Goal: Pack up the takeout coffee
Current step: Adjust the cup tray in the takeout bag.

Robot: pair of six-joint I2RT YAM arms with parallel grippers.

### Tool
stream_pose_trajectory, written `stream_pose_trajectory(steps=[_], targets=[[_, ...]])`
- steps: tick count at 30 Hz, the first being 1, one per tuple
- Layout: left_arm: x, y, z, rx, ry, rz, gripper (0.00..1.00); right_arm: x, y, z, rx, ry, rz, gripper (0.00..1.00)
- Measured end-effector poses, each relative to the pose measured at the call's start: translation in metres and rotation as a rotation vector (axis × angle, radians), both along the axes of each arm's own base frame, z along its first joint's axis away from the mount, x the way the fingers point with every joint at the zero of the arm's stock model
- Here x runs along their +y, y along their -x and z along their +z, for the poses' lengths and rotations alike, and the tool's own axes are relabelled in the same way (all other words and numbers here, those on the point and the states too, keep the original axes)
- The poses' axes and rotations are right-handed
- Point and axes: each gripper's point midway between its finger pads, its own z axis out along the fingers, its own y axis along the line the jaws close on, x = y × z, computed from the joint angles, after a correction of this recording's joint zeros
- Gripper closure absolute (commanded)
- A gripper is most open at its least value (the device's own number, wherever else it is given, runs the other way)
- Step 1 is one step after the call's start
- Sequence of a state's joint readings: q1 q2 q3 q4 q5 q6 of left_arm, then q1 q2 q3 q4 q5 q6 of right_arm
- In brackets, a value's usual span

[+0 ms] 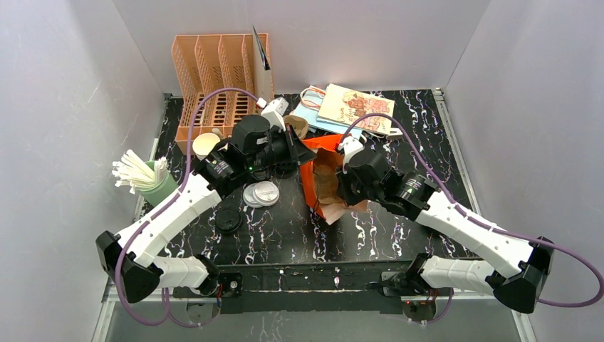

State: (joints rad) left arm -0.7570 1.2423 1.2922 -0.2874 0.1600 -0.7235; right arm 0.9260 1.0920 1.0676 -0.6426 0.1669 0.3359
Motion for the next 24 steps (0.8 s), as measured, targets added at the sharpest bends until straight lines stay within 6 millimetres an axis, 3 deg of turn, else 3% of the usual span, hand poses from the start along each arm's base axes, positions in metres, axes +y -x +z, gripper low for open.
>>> stream_pose_trajectory(steps=[11,24], targets=[[-0.008,0.000,-0.008,0.080,0.064,-0.005,1.00,0.008,-0.020,0.030,-0.110,0.005,0.012,0.99],[0.010,-0.046,-0.024,0.360,0.164,0.173,1.00,0.023,-0.023,0.005,-0.066,0.028,0.052,0.99]])
